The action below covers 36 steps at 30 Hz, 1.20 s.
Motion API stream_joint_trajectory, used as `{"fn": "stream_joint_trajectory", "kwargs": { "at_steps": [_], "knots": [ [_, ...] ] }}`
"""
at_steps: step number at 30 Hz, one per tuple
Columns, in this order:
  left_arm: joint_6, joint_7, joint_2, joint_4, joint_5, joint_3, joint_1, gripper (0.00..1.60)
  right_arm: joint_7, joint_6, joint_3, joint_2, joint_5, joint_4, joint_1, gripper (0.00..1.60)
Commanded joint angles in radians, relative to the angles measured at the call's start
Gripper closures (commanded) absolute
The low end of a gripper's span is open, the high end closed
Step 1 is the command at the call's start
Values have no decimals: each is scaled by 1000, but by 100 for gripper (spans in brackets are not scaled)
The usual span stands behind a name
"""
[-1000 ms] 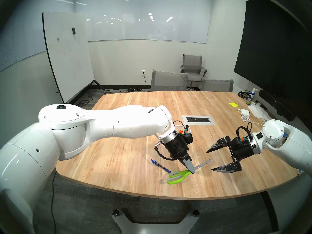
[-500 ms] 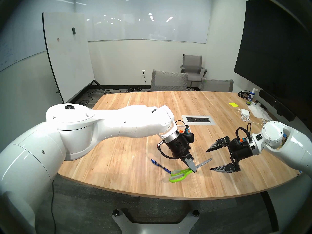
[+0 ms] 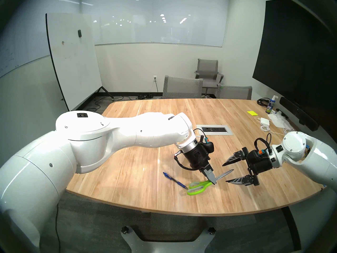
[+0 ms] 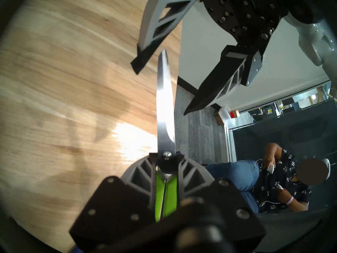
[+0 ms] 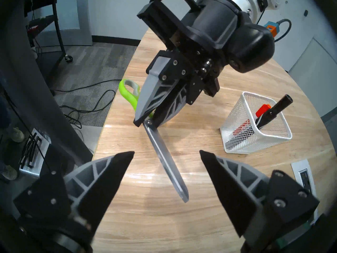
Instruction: Place the pen, the marker, and the scissors into the pen holder
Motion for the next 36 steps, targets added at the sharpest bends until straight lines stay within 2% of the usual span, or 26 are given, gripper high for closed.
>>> {"fn": "stream_joint_trajectory", "kwargs": {
  "at_steps": [1,10,12,13,14,15,17,19,21,22,23,25,36],
  "knots": [
    [9,-92,-6,-29,-23,-9,-34,160,-2,-6,3,8,-1,-3,0,13],
    [13,-114,5,-53,-32,-7,-45,160,-10,-14,-1,8,-7,2,-4,13],
    [21,-97,12,-70,-45,-6,-49,160,-12,-17,-2,8,-7,3,-5,15],
    [22,-114,11,-68,-39,-4,-50,160,-13,-18,-2,7,-7,4,-6,16],
    [28,-77,21,-88,-58,-7,-51,160,-13,-18,-3,7,-7,5,-6,19],
    [30,-98,19,-84,-50,-5,-53,160,-13,-19,-4,6,-7,6,-6,21],
    [34,-88,23,-94,-58,-5,-54,160,-13,-21,-5,5,-7,8,-5,33],
    [37,-91,25,-96,-59,-4,-55,160,-13,-22,-5,4,-7,9,-6,81],
    [39,-80,28,-102,-67,-4,-55,160,-14,-23,-6,4,-7,10,-6,95],
    [40,-69,31,-108,-74,-5,-55,160,-14,-24,-7,4,-7,10,-6,108],
    [39,-71,32,-108,-74,-4,-55,160,-15,-24,-7,4,-7,10,-7,129],
    [39,-70,33,-109,-77,-2,-53,160,-17,-25,-8,5,-6,11,-7,160],
    [38,-58,35,-110,-98,3,-48,160,-18,-42,-14,4,-5,24,-8,160]
  ]
}}
